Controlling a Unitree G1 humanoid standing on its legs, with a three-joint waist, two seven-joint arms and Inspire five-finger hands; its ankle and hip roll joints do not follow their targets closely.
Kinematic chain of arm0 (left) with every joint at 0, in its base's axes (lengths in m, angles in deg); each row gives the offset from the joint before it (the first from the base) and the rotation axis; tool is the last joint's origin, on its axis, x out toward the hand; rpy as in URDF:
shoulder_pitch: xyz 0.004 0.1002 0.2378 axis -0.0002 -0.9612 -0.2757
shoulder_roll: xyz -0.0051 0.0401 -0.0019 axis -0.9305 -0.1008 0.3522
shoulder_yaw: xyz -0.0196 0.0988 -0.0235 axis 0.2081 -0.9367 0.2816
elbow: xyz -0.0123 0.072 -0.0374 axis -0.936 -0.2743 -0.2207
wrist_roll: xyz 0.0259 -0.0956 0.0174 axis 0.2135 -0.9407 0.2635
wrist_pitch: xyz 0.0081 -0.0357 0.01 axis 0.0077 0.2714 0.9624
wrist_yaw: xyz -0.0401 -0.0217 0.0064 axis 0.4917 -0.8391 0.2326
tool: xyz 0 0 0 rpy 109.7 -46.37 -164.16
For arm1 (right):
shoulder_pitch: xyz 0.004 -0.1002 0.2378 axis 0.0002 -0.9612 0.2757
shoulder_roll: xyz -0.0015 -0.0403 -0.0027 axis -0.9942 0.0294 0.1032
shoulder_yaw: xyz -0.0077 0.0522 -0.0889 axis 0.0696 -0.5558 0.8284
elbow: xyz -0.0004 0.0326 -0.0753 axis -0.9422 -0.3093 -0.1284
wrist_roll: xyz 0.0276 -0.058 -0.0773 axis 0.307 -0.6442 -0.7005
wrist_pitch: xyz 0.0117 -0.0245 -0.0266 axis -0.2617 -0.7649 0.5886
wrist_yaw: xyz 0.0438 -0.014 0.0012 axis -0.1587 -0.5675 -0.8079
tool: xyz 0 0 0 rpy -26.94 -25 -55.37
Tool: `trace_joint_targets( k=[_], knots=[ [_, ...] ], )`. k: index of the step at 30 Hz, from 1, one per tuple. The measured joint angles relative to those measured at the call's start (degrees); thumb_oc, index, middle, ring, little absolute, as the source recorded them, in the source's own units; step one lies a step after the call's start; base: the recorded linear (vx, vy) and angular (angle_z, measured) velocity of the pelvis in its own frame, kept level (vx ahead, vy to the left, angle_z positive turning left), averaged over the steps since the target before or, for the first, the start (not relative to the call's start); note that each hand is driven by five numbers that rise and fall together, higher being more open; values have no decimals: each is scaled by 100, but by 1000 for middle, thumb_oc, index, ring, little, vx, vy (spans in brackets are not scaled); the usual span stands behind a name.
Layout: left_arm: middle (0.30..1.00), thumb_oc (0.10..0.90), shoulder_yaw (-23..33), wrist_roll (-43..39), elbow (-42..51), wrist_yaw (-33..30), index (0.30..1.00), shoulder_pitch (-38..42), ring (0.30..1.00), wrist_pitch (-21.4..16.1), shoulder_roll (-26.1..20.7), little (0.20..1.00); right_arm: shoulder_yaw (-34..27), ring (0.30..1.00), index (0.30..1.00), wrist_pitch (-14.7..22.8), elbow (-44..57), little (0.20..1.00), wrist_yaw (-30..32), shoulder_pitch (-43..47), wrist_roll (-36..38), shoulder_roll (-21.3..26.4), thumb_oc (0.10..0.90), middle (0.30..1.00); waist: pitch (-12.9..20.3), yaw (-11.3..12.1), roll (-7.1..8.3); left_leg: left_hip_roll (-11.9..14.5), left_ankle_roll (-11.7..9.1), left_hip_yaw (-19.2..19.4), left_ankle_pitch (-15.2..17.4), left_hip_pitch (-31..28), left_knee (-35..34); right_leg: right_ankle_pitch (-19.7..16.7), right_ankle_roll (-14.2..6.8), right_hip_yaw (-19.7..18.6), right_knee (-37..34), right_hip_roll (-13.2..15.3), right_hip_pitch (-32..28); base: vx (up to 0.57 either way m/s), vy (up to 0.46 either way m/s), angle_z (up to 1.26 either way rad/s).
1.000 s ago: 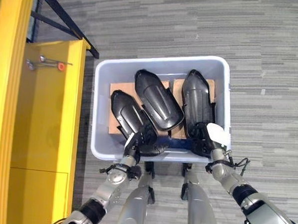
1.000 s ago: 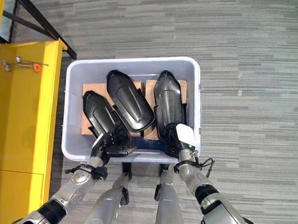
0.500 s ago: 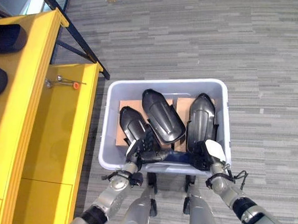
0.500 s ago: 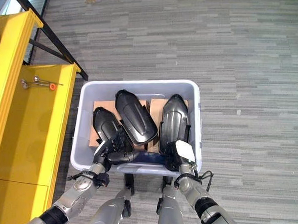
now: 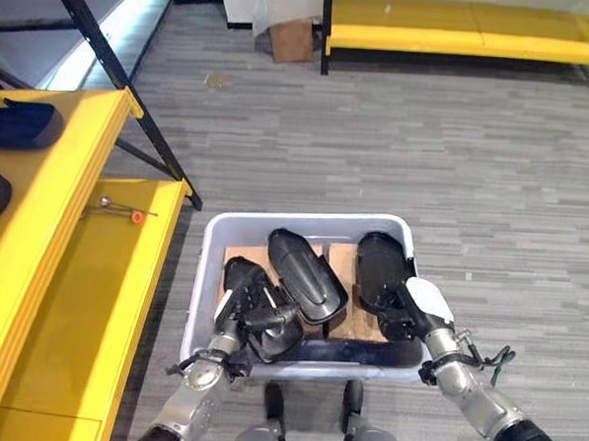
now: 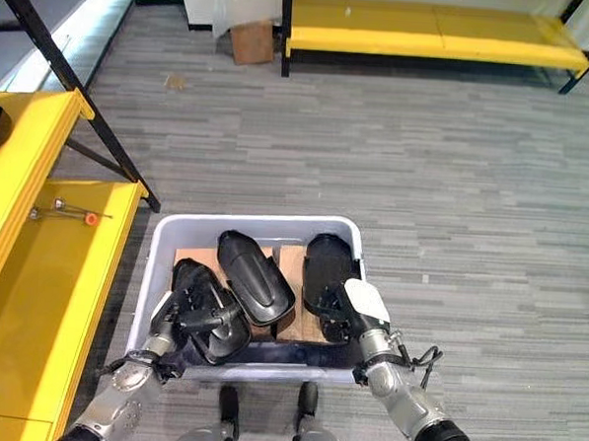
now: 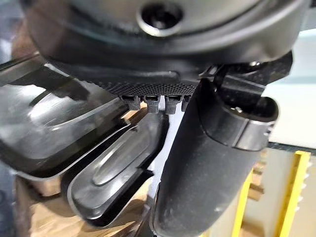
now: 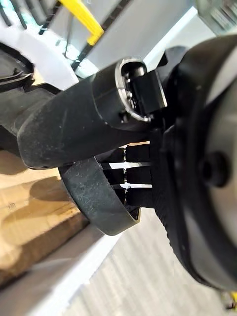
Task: Move parts from the plastic box to the shelf.
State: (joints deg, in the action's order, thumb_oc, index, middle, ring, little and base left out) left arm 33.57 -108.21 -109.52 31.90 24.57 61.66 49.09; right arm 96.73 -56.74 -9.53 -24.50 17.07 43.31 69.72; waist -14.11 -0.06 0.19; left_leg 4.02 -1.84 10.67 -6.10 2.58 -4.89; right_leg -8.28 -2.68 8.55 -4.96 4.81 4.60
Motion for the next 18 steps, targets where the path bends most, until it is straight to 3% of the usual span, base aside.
trace_joint_targets(
  k=[11, 18],
  knots=[
    [1000, 900, 372, 212, 56, 154, 1000, -345, 1000, 159, 103, 1000, -959, 300, 300, 88, 1528, 300, -137, -396, -193, 149, 400, 300, 203, -28, 44, 8, 4, 12, 46, -190, -6, 46, -10, -14, -2, -11, -184, 42, -16, -1],
    [1000, 900, 483, 254, 56, 127, 1000, -572, 1000, 209, 110, 1000, -998, 300, 300, 322, 1881, 300, -195, -440, -223, 144, 400, 300, 482, -120, 112, 12, 16, 37, 126, -368, 1, 126, -59, -32, -3, -12, -350, 9, -8, -1]
  ],
)
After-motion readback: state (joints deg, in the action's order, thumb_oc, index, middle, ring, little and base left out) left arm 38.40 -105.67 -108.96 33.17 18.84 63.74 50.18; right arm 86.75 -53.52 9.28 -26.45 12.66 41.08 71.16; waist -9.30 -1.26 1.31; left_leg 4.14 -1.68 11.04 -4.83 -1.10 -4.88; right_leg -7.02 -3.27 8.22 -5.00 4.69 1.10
